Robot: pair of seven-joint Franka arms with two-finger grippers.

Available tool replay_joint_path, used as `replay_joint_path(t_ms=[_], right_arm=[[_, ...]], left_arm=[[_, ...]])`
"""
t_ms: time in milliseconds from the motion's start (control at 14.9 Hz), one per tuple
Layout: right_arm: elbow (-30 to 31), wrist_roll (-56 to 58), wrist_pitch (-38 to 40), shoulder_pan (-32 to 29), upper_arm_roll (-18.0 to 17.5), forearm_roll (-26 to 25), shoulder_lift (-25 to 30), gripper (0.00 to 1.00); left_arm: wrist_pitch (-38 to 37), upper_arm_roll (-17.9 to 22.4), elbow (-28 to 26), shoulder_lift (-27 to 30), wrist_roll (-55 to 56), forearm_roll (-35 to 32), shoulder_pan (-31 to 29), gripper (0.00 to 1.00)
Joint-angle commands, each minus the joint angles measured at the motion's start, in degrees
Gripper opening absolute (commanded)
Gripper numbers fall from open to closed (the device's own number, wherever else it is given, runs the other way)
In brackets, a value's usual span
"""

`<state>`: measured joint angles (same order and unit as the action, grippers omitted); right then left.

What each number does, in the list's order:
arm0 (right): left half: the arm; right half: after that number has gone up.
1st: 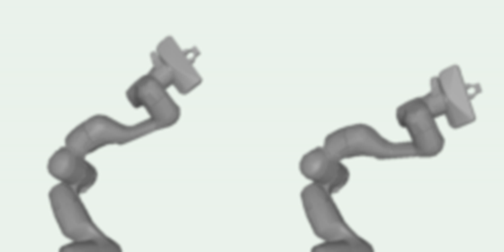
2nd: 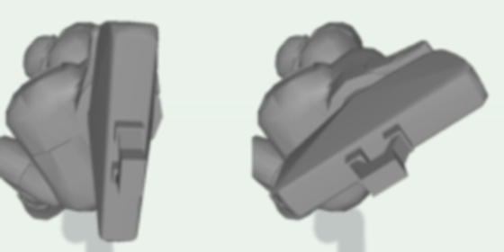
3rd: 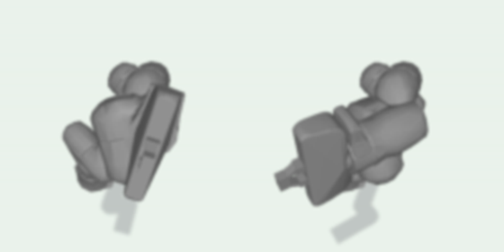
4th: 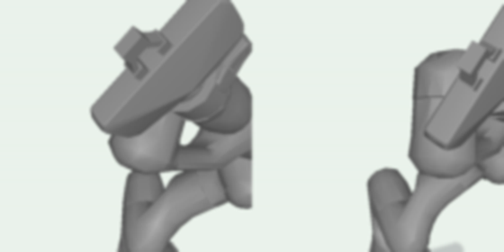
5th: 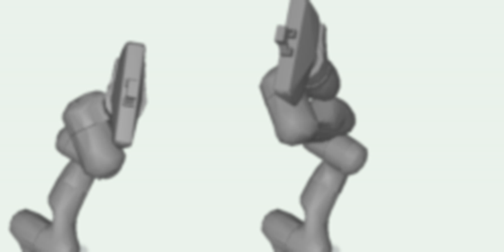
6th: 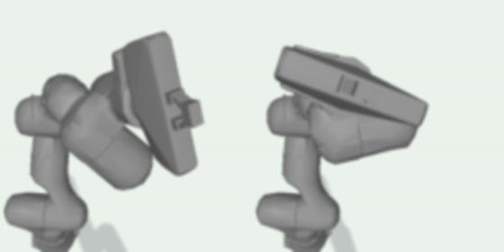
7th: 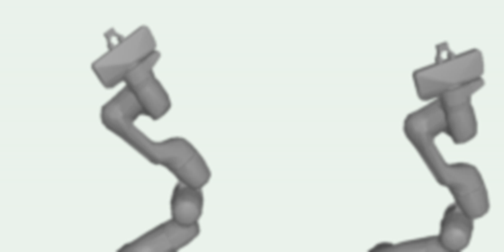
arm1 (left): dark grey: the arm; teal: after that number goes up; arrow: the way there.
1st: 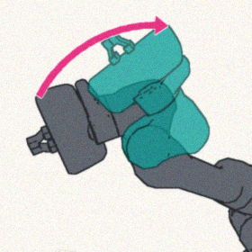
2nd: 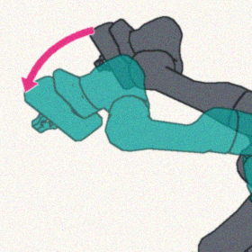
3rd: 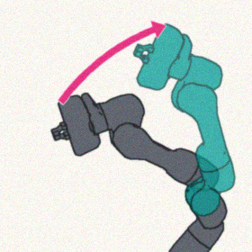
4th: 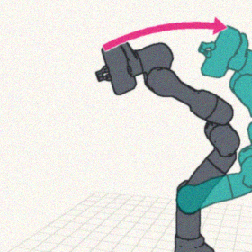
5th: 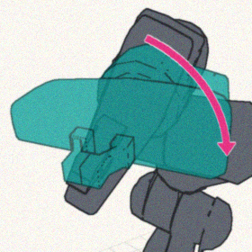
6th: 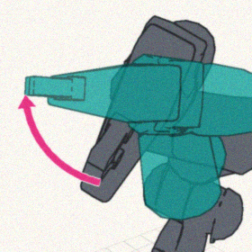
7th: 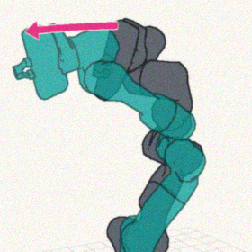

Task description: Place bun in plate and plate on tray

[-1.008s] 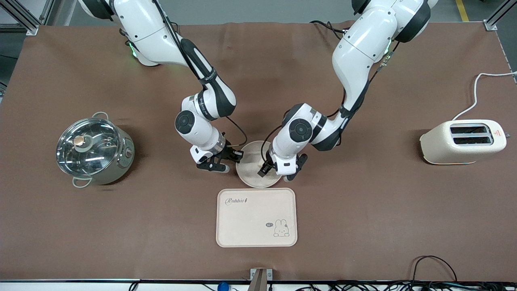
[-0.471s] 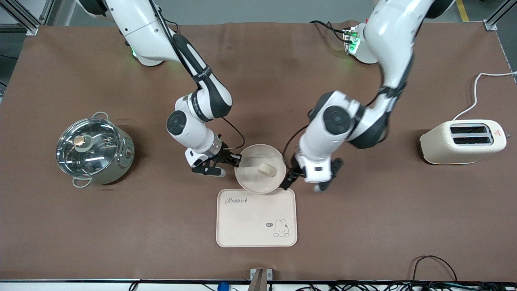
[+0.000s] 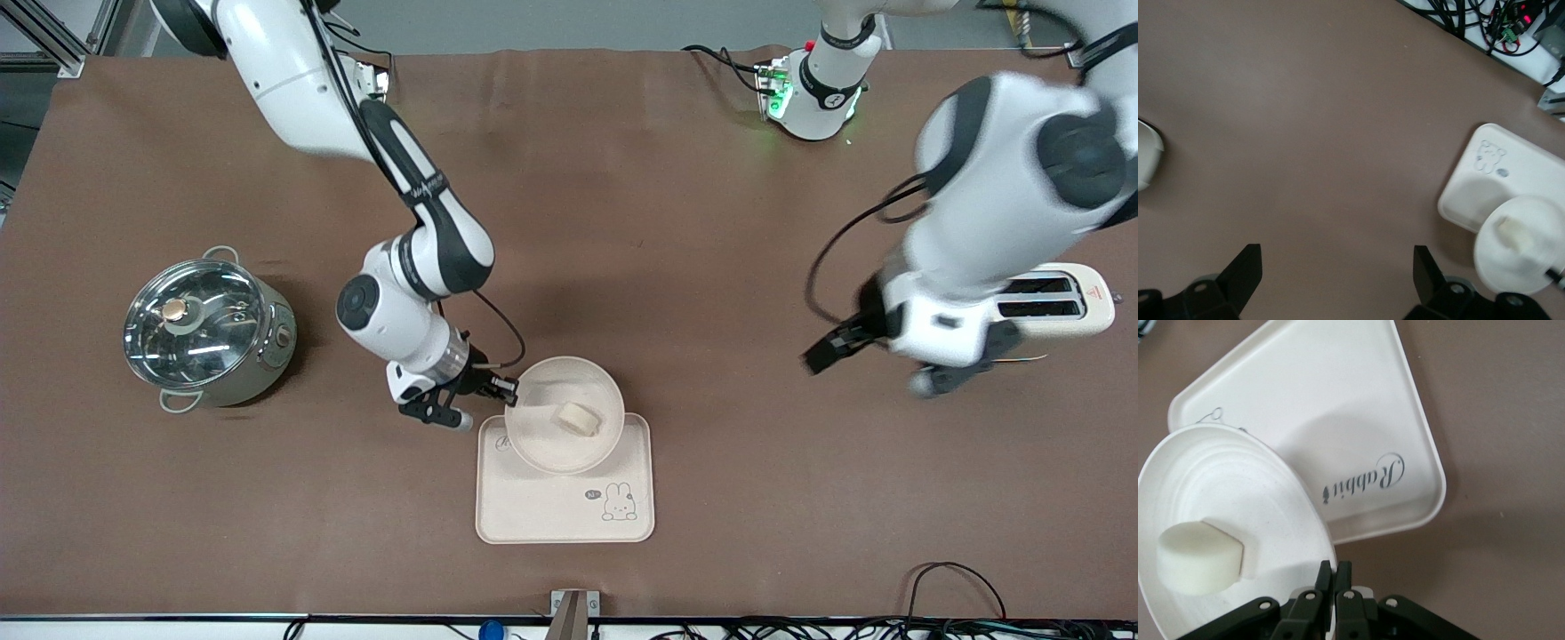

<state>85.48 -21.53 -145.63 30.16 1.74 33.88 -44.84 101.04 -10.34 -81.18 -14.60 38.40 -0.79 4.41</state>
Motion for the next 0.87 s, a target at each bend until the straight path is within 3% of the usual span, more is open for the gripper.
replay_joint_path(t_ms=[0,269,403,605,807], right_arm=[[-14.6,-1.0,4.2,-1.8,-0.5,1.0,-10.0,0.00],[-24.0,-1.1,4.9,-2.2,-0.2,0.8,-17.4,0.00],[-25.2,-0.7,4.8,-3.4,-0.2,0.6,-18.5,0.00],[-25.2,-0.6,4.8,-3.5,-0.2,0.6,-18.5,0.00],[-25.2,-0.4,4.8,-4.4,-0.2,0.5,-18.5,0.01]], left_arm=[[-6.3,-0.4,-1.1,6.0,-13.6,-0.7,-4.7,1.00],[-13.0,-0.2,-0.8,10.8,-25.6,-0.7,-9.2,1.00],[-13.7,1.5,-2.2,14.7,-32.7,-0.7,-10.1,1.00],[-17.1,7.0,-4.8,19.5,-35.9,-0.7,-6.9,1.00],[-21.2,6.5,-4.9,20.5,-35.8,-0.4,-7.1,1.00]])
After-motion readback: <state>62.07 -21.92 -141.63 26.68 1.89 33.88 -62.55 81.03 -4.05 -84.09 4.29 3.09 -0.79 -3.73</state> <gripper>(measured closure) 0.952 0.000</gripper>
